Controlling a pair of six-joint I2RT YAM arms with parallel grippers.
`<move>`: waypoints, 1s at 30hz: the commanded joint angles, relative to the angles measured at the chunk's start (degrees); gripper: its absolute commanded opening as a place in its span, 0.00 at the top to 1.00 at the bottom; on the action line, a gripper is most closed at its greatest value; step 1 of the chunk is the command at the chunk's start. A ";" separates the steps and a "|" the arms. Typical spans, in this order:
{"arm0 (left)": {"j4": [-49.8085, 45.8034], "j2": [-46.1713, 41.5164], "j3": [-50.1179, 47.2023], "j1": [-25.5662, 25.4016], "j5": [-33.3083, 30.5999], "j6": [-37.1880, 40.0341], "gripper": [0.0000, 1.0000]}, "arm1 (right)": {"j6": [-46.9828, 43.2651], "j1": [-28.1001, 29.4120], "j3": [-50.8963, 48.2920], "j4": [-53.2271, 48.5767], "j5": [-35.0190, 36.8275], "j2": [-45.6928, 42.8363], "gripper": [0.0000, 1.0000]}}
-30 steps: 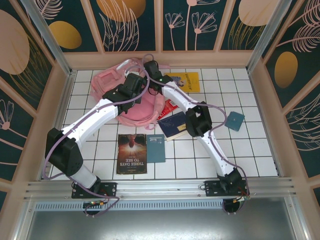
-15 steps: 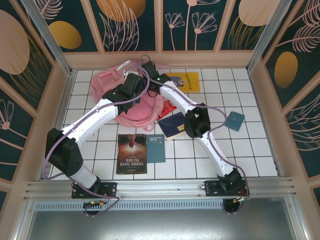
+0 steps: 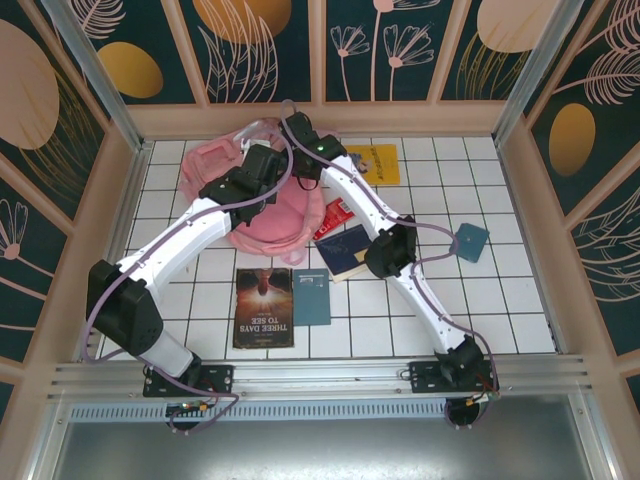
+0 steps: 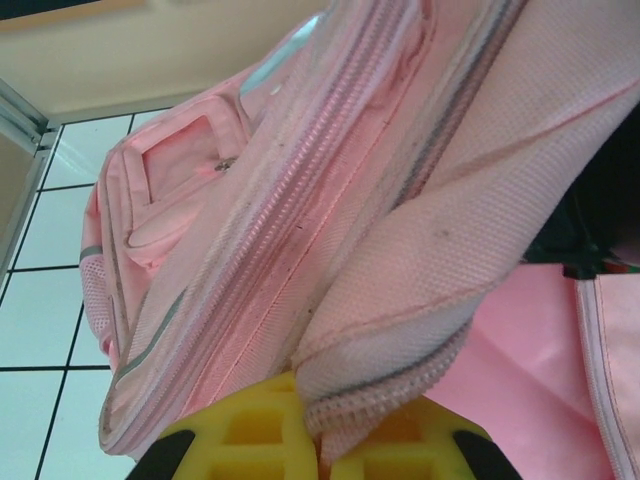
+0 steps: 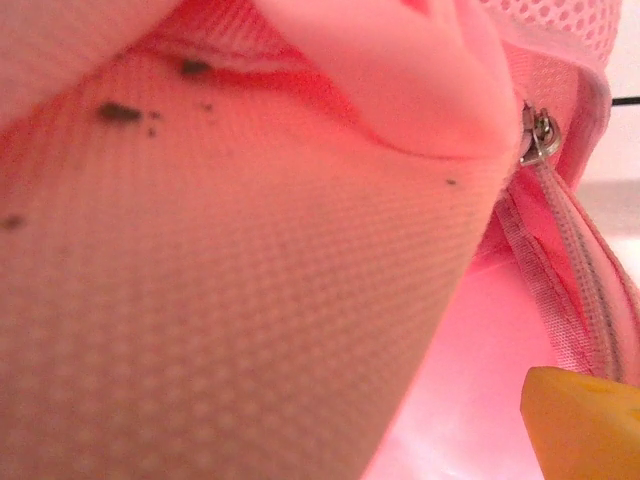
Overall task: Pack the student bag
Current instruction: Place the personal item in the student bag.
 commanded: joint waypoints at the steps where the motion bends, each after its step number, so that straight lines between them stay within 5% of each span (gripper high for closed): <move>1: 3.11 -2.87 0.12 0.41 -0.83 -1.31 1.00 | -3.21 1.25 3.32 -4.97 -1.40 0.55 0.02; 9: 3.22 -2.80 0.06 1.77 0.46 -1.67 1.00 | -3.93 -0.55 3.48 -12.35 -5.44 -0.62 0.01; 15: 3.21 -2.60 0.21 2.37 0.95 -1.77 1.00 | -3.37 -1.59 -6.84 -12.37 -7.97 -9.68 0.01; 26: 3.33 -2.19 -0.07 2.45 2.51 -1.75 1.00 | -3.95 -1.31 -33.49 -8.97 -6.75 -29.69 0.01; 30: 3.34 -1.70 0.08 2.45 3.38 -1.75 1.00 | -4.11 0.31 -50.60 1.70 -2.90 -41.13 0.01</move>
